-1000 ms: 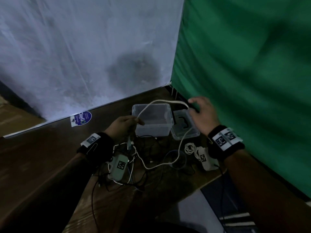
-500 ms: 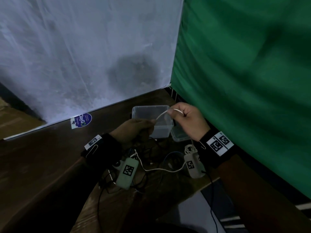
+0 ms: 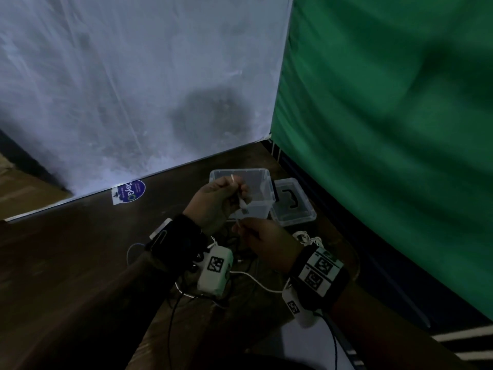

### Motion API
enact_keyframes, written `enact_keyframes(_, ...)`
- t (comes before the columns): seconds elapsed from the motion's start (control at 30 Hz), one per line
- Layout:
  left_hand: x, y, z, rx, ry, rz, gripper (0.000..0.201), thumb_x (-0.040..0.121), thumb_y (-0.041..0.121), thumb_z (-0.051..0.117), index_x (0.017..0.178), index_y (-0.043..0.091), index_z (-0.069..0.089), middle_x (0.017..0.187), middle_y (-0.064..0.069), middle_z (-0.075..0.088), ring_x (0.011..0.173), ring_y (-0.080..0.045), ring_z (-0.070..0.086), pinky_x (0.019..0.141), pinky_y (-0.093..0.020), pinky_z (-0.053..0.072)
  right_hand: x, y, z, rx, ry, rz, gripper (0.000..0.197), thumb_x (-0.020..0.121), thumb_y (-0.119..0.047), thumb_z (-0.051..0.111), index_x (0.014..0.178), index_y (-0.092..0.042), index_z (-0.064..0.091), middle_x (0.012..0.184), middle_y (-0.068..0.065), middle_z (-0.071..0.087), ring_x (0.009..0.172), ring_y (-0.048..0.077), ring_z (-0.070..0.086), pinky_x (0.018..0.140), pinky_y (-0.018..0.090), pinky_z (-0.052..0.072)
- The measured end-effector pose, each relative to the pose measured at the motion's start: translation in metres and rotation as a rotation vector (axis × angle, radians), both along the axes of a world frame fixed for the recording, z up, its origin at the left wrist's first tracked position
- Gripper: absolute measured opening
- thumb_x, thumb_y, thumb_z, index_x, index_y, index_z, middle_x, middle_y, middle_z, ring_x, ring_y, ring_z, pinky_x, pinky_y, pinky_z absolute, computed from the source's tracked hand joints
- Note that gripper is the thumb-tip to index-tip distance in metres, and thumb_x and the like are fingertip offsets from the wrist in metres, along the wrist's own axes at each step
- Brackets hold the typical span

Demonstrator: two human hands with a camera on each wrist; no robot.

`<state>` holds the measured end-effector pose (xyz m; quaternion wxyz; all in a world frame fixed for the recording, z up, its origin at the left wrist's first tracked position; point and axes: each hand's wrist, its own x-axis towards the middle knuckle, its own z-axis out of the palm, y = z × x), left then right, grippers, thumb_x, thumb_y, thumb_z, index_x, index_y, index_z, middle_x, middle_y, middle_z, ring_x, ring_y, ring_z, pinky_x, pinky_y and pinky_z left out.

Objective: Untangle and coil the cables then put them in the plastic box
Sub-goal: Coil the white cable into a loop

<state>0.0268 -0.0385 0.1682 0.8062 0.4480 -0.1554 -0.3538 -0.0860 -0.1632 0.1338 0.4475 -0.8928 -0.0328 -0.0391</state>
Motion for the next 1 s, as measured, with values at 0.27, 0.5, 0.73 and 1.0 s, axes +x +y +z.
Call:
enact_keyframes(0.27, -0.012, -0.002, -0.001, 0.412, -0.603, -0.069, 0.026, 0.097, -0.003, 0.044, 0.090, 0.012, 0.065, 0.082, -0.001, 0.064, 0.076, -0.012, 0.059, 0.074, -0.024, 0.048, -0.007, -0.023, 0.057, -0.043, -0.006, -0.012, 0.016, 0.095, -0.025, 0.061, 0.088, -0.015, 0.071, 0.081, 0.000, 0.072, 0.075, 0.013, 0.068, 0.069, 0.035, 0.055)
enact_keyframes(0.5, -0.030, -0.003, 0.011, 0.358, -0.394, -0.259, 0.023, 0.089, 0.010, 0.044, 0.091, 0.006, 0.067, 0.083, -0.016, 0.062, 0.068, -0.019, 0.057, 0.061, -0.028, 0.048, 0.006, -0.059, 0.068, 0.082, -0.169, -0.148, 0.003, 0.083, -0.022, 0.077, 0.081, -0.020, 0.076, 0.079, -0.005, 0.074, 0.075, 0.014, 0.070, 0.070, 0.035, 0.057)
enact_keyframes(0.73, -0.016, -0.004, 0.019, -0.164, 0.163, -0.232, 0.031, 0.096, 0.004, 0.036, 0.100, 0.003, 0.066, 0.083, -0.008, 0.061, 0.076, -0.016, 0.060, 0.078, -0.031, 0.054, 0.015, -0.052, 0.020, 0.230, -0.098, -0.278, 0.023, 0.099, -0.022, 0.055, 0.101, -0.009, 0.073, 0.077, -0.007, 0.068, 0.072, 0.003, 0.063, 0.068, 0.028, 0.048)
enact_keyframes(1.0, 0.009, -0.005, -0.003, -0.007, 0.030, 0.181, 0.025, 0.099, 0.001, 0.036, 0.118, -0.005, 0.051, 0.088, -0.010, 0.058, 0.081, -0.019, 0.058, 0.082, -0.032, 0.053, -0.005, -0.015, 0.007, 0.091, 0.041, -0.066, 0.022, 0.097, -0.025, 0.056, 0.112, -0.017, 0.069, 0.099, -0.006, 0.071, 0.093, 0.008, 0.067, 0.083, 0.030, 0.056)
